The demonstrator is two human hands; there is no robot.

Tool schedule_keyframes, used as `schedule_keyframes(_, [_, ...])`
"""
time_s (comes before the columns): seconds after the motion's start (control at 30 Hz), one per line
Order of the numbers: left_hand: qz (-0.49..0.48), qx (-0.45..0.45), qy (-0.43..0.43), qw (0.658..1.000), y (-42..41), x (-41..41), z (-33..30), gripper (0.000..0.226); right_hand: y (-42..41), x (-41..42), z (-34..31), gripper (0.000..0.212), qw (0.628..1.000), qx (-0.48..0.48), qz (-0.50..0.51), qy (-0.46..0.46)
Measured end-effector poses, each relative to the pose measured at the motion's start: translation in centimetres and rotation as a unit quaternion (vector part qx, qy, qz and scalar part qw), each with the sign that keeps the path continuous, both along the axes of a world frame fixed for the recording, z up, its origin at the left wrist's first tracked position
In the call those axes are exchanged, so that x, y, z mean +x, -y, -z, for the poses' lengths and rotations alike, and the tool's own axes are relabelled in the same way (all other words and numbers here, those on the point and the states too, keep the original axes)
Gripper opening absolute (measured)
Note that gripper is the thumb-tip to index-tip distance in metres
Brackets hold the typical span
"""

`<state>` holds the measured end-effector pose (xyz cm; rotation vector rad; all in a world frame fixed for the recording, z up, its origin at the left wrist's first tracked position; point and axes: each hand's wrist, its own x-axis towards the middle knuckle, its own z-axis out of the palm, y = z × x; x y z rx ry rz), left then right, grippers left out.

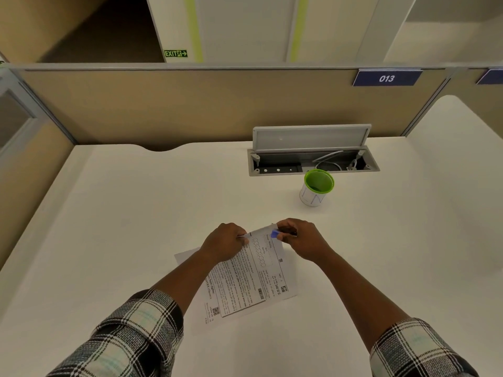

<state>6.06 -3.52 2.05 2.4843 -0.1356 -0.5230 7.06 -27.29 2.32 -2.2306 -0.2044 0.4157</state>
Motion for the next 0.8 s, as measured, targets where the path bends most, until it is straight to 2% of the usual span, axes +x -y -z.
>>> schedule_keyframes(0.07, [-0.014,-0.011,-0.004,1.000,-0.3,0.0,0.1,0.039,0.2,-0.1,0.0,0.023,0.999,-0.006,0.027,0.031])
schedule_keyframes(0.17, [-0.038,-0.022,-0.004,0.999,-0.7,0.0,0.2,0.037,0.7,0.0,0.4,0.013,0.994,-0.038,0.084,0.060])
schedule_keyframes(0.33, [-0.086,-0.064,-0.004,0.994,-1.7,-0.2,0.6,0.033,1.7,0.7,1.8,0.015,0.979,-0.128,0.147,0.059])
schedule_keyframes(0.5, [-0.150,-0.106,-0.006,0.983,-2.6,-0.4,1.1,0.031,1.8,0.4,3.9,0.035,0.962,-0.135,0.238,0.020])
schedule_keyframes(0.8, [-0.242,-0.213,-0.038,0.946,-3.8,-1.1,1.4,0.020,1.5,0.0,5.5,0.039,0.959,-0.152,0.238,-0.007])
